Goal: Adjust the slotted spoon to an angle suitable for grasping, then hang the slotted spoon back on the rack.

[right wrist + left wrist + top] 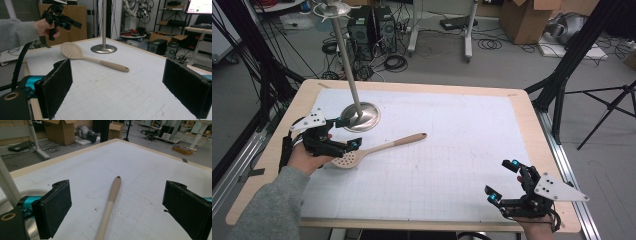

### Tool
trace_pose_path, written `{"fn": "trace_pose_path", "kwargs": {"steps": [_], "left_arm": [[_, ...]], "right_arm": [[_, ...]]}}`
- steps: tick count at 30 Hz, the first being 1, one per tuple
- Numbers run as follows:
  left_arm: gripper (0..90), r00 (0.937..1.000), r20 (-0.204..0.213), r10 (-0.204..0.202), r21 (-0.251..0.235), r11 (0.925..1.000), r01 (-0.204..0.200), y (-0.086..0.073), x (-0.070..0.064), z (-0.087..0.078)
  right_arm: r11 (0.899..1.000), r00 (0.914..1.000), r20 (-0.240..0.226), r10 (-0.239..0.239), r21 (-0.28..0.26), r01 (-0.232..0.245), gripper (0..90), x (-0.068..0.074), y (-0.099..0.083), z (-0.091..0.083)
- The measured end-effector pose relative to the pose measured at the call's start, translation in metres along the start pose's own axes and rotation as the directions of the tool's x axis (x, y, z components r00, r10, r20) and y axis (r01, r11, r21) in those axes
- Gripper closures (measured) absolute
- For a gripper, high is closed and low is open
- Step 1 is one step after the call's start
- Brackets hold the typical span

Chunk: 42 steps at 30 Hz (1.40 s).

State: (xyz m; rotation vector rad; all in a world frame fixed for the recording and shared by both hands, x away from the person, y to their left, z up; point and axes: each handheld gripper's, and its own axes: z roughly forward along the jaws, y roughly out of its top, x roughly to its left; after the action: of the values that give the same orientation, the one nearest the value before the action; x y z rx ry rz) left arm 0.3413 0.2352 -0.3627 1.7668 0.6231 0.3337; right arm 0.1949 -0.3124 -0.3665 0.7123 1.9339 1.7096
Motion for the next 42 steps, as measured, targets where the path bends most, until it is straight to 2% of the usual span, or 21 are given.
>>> {"fn": "trace_pose_path", "kwargs": {"steps": [2,9,11,12,14,23,24,25,28,29,31,32,33,34,36,37,38,39,40,42], "left_arm": [[8.9,0.9998,0.018,-0.002,0.005,1.0000,0.002,0.000,0.003,0.003],[8.9,0.9995,0.024,-0.019,0.020,0.9996,0.019,-0.004,0.010,0.011],[8.9,0.9992,0.031,-0.026,0.036,0.9990,0.025,-0.005,0.013,0.012],[8.9,0.9985,0.035,-0.043,0.047,0.9980,0.041,-0.007,0.016,0.013],[9.2,0.9985,0.031,-0.044,0.050,0.9978,0.043,-0.008,0.016,0.015],[10.6,0.9985,0.053,-0.012,0.091,0.9958,0.007,-0.003,0.014,0.022],[10.7,0.9987,0.050,0.006,0.112,0.9937,-0.012,-0.001,0.014,0.025],[11.0,0.9987,0.050,0.006,0.112,0.9937,-0.012,-0.001,0.014,0.025],[11.3,0.9969,0.074,0.028,0.162,0.9860,-0.039,0.002,0.013,0.035],[11.8,0.9969,0.074,0.028,0.162,0.9860,-0.039,0.002,0.013,0.035],[12.2,0.9936,0.104,0.042,0.199,0.9781,-0.062,0.003,0.013,0.042],[13.1,0.9899,0.136,0.039,0.219,0.9732,-0.069,0.003,0.015,0.047],[13.3,0.9899,0.136,0.039,0.219,0.9732,-0.069,0.003,0.015,0.047],[13.5,0.9864,0.163,0.020,0.231,0.9712,-0.058,0.003,0.017,0.052],[14.2,0.9849,0.173,0.015,0.252,0.9660,-0.058,0.004,0.019,0.057],[14.5,0.9849,0.173,0.015,0.252,0.9660,-0.058,0.004,0.019,0.057],[14.9,0.9838,0.178,0.022,0.270,0.9604,-0.070,0.005,0.020,0.060],[15.3,0.9838,0.178,0.022,0.270,0.9604,-0.070,0.005,0.020,0.060],[15.5,0.9827,0.183,0.027,0.283,0.9559,-0.079,0.006,0.020,0.063],[15.8,0.9828,0.183,0.025,0.281,0.9566,-0.077,0.006,0.021,0.064]], "right_arm": [[1.000,0.9999,-0.008,-0.008,0.001,0.008,8.1,0.000,0.000,0.001],[1.000,0.9998,-0.018,-0.005,0.002,0.005,8.1,0.000,0.001,0.003],[1.000,0.9997,-0.024,-0.005,0.001,0.005,8.1,-0.001,0.001,0.006],[1.000,0.9996,-0.028,-0.006,0.002,0.006,8.1,-0.001,0.001,0.007],[1.000,0.9993,-0.035,-0.012,0.006,0.012,8.1,-0.001,0.001,0.008],[1.000,0.9993,-0.034,-0.013,0.001,0.013,8.1,-0.001,0.001,0.007],[1.000,0.9993,-0.036,-0.014,0.004,0.015,8.1,-0.001,0.001,0.007],[1.000,0.9993,-0.036,-0.014,0.004,0.015,8.1,-0.001,0.001,0.007],[1.000,0.9988,-0.047,-0.014,0.002,0.014,8.1,0.000,0.001,0.006],[1.000,0.9989,-0.045,-0.012,0.005,0.012,8.1,0.001,0.002,0.005],[1.000,0.9988,-0.047,-0.014,0.007,0.014,8.1,0.001,0.001,0.005],[1.000,0.9983,-0.056,-0.017,0.013,0.017,8.1,0.000,0.001,0.006],[1.000,0.9983,-0.056,-0.017,0.013,0.017,8.1,0.000,0.001,0.006],[1.000,0.9985,-0.052,-0.020,0.012,0.021,8.1,0.000,0.000,0.006],[1.000,0.9985,-0.049,-0.024,-0.001,0.024,8.1,-0.001,0.000,0.006],[1.000,0.9985,-0.049,-0.024,-0.001,0.024,8.1,-0.001,0.000,0.006],[1.000,0.9983,-0.053,-0.024,-0.012,0.024,8.1,-0.002,0.001,0.006],[1.000,0.9983,-0.053,-0.024,-0.012,0.024,8.1,-0.002,0.001,0.006],[1.000,0.9982,-0.057,-0.019,-0.010,0.019,8.1,-0.003,0.001,0.006],[1.000,0.9981,-0.058,-0.018,-0.009,0.018,8.1,-0.003,0.001,0.006]]}}
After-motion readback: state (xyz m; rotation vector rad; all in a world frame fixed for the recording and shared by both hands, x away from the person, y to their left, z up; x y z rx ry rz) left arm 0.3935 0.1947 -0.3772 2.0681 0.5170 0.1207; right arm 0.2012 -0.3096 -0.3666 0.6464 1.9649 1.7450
